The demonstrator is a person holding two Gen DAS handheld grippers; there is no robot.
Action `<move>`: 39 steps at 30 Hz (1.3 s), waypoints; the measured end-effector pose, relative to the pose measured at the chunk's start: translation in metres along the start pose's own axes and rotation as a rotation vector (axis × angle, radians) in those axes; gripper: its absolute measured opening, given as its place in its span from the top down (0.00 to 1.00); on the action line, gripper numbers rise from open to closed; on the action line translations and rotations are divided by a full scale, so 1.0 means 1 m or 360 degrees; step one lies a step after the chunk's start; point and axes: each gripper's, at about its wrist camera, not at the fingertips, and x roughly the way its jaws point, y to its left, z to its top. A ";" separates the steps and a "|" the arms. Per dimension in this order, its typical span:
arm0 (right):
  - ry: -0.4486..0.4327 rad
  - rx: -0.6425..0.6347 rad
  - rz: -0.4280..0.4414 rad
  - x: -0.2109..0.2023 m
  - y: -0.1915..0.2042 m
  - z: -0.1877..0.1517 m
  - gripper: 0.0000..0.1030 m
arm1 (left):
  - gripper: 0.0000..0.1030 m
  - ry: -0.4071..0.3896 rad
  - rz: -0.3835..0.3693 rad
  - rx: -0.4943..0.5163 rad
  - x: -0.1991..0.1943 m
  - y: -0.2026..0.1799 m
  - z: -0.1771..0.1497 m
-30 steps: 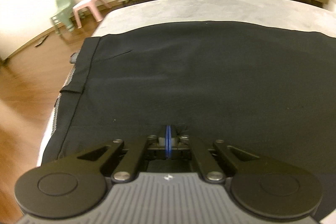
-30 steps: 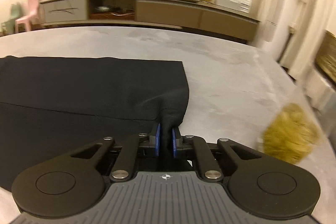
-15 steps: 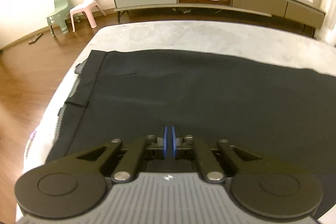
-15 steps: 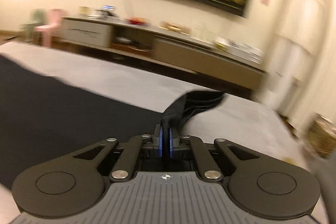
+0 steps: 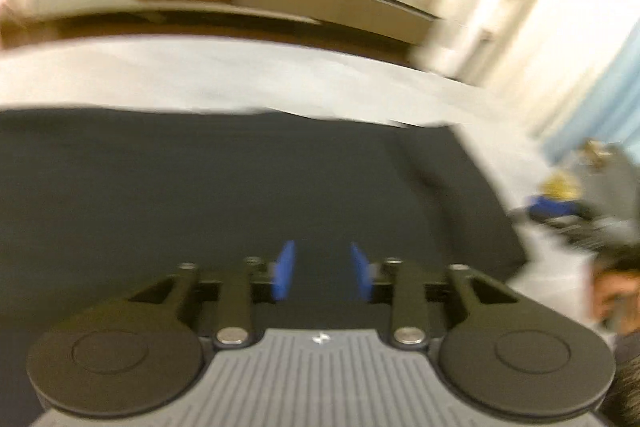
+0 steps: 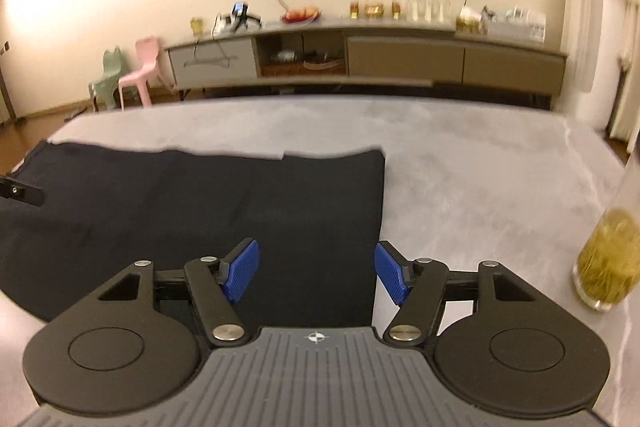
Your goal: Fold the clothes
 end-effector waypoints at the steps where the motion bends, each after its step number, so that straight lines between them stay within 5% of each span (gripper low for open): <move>1: 0.0032 -0.0021 0.0015 0.004 0.003 -0.005 0.32 | 0.54 0.0052 -0.0043 -0.0017 0.021 -0.018 0.002; 5: 0.0113 -0.0140 0.0060 0.015 0.015 -0.027 0.27 | 0.52 0.0136 0.0060 0.0005 0.092 -0.069 0.017; 9: 0.0154 -0.0210 0.0066 0.018 0.014 -0.040 0.26 | 0.27 0.0093 0.0233 0.0103 0.130 -0.106 0.027; 11: 0.0146 -0.0234 0.0079 0.014 0.013 -0.045 0.24 | 0.35 0.0081 0.0296 0.0145 0.140 -0.120 0.030; 13: 0.0145 -0.0238 0.0101 0.010 0.010 -0.048 0.23 | 0.91 0.0072 0.0393 0.0208 0.146 -0.133 0.030; 14: 0.0146 -0.0241 0.0111 0.007 0.009 -0.049 0.22 | 0.95 0.0076 0.0399 0.0199 0.148 -0.136 0.031; 27: -0.0065 -0.0162 0.0151 -0.023 -0.010 -0.039 0.23 | 0.98 -0.0042 0.0540 0.0229 0.110 -0.147 0.021; 31: 0.0009 -0.0195 0.0155 -0.009 -0.001 -0.041 0.58 | 0.98 -0.0023 0.0589 0.0199 0.109 -0.135 0.014; 39: 0.0186 -0.0276 0.0133 0.009 0.016 -0.033 0.61 | 0.97 -0.0006 0.0595 0.0212 0.114 -0.120 0.002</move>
